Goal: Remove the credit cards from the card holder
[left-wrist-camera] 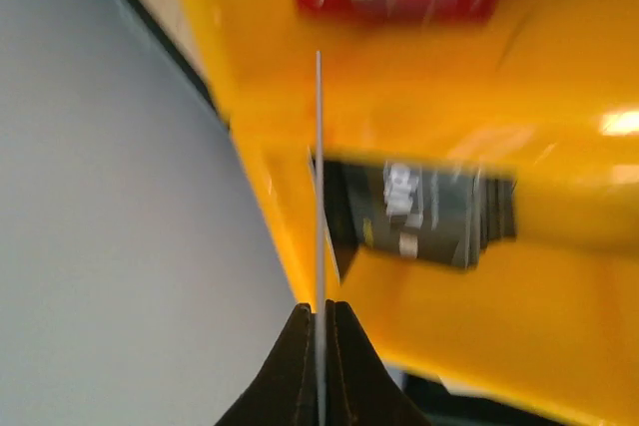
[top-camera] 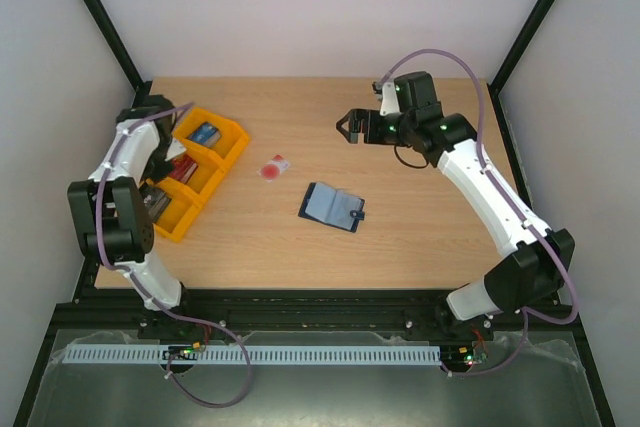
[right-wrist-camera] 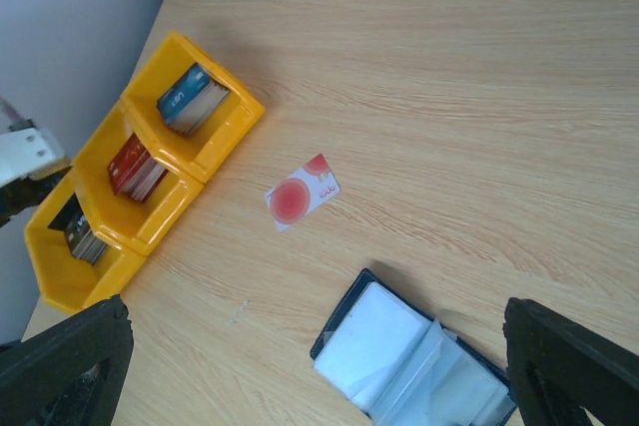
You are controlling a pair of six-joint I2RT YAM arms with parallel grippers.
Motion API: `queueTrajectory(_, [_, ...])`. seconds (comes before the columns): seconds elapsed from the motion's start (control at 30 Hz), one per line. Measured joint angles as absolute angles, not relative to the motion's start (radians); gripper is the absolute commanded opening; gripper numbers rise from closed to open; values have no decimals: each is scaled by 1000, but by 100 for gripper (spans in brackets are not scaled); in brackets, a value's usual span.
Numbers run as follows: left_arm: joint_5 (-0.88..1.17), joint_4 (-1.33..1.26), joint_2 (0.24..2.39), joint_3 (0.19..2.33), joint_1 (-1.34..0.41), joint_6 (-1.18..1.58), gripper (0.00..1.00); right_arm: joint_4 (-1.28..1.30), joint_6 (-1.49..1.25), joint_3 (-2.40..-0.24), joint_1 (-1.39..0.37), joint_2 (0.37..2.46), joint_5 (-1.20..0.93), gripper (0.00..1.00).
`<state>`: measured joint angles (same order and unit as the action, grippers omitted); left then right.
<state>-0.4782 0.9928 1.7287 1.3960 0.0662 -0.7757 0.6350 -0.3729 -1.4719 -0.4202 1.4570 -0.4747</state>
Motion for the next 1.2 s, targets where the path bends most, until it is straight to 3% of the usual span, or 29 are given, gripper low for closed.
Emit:
queueTrajectory(0.3, [-519, 1074, 1730, 1375, 120, -525, 2, 660, -338, -1454, -418, 1455, -473, 99])
queueTrajectory(0.47, [-564, 1003, 1731, 1293, 118, -462, 2, 741, -295, -1567, -416, 1511, -476, 99])
queueTrajectory(1.2, [-671, 717, 1677, 1047, 125, -620, 2, 752, -369, -1634, -413, 1565, -521, 99])
